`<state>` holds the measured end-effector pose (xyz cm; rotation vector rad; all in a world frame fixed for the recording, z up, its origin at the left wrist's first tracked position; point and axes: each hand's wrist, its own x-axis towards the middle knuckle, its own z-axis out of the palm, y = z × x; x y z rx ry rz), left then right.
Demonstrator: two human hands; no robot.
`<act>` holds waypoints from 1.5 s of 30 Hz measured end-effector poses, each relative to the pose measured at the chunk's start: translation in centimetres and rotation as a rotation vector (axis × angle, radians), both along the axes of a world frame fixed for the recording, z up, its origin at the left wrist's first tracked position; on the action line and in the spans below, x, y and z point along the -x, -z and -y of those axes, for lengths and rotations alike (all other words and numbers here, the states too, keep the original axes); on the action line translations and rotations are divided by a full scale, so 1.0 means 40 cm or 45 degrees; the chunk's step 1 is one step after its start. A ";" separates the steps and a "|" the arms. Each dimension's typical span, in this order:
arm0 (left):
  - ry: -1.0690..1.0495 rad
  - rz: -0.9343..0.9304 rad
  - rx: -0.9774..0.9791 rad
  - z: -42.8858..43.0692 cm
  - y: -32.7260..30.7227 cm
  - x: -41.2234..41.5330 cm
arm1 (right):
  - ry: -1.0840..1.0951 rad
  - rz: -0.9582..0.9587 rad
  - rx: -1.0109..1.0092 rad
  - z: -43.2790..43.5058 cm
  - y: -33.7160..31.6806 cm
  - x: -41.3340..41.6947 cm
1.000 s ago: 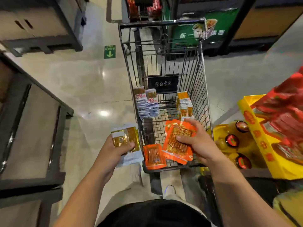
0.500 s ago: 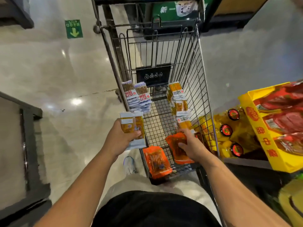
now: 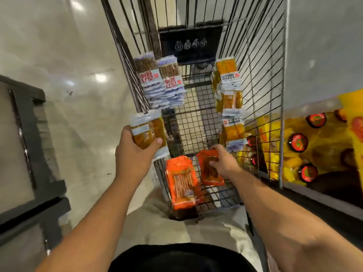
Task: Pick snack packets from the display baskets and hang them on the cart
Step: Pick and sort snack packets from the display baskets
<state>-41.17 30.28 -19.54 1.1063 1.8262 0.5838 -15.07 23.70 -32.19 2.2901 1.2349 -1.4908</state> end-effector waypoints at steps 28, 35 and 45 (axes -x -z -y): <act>-0.245 0.011 -0.132 0.041 0.101 -0.074 | -0.474 0.062 0.296 -0.055 0.299 0.020; -0.349 0.143 -0.068 0.028 0.080 -0.070 | 0.044 0.059 0.122 -0.039 0.236 0.001; -0.262 0.209 0.064 0.035 -0.028 -0.140 | 0.947 -0.805 -0.094 -0.096 -0.087 -0.070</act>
